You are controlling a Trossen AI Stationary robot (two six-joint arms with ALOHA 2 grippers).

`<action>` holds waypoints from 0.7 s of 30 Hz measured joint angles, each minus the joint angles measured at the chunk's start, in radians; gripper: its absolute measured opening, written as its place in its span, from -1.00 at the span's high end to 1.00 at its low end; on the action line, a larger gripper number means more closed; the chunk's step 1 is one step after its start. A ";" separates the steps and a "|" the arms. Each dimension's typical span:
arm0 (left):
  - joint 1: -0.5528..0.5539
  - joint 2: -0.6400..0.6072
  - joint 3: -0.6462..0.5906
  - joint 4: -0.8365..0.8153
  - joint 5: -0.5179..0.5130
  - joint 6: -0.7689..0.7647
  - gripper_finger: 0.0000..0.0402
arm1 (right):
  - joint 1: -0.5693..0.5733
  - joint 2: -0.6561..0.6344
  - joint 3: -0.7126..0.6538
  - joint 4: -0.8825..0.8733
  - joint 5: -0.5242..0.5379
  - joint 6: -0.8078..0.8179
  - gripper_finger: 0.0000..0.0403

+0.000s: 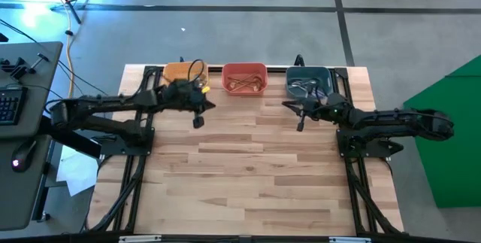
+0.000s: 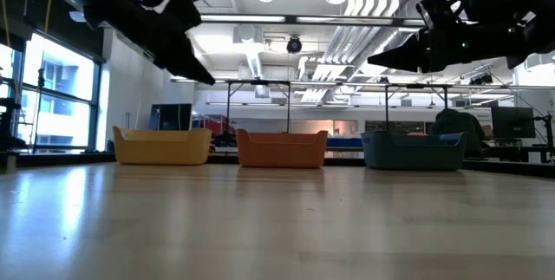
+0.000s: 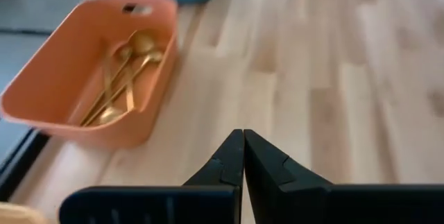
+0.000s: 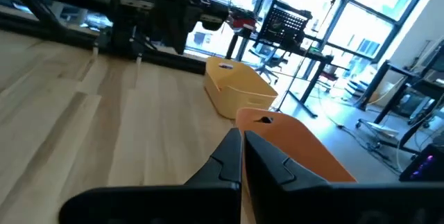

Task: Sort silverware by color (type)
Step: Return to Home Position

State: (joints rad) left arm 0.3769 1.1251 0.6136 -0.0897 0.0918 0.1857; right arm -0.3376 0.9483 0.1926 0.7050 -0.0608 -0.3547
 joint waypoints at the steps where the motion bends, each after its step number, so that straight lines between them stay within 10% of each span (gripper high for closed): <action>1: -0.019 -0.020 -0.025 0.032 0.000 -0.019 0.99 | 0.003 -0.013 0.003 -0.021 0.000 0.009 1.00; 21: -0.229 -0.368 -0.439 0.436 -0.025 -0.178 1.00 | 0.070 -0.555 -0.145 -0.474 0.006 0.143 1.00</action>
State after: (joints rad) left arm 0.1481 0.7567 0.1748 0.3463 0.0667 0.0076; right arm -0.2672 0.3936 0.0471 0.2311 -0.0547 -0.2115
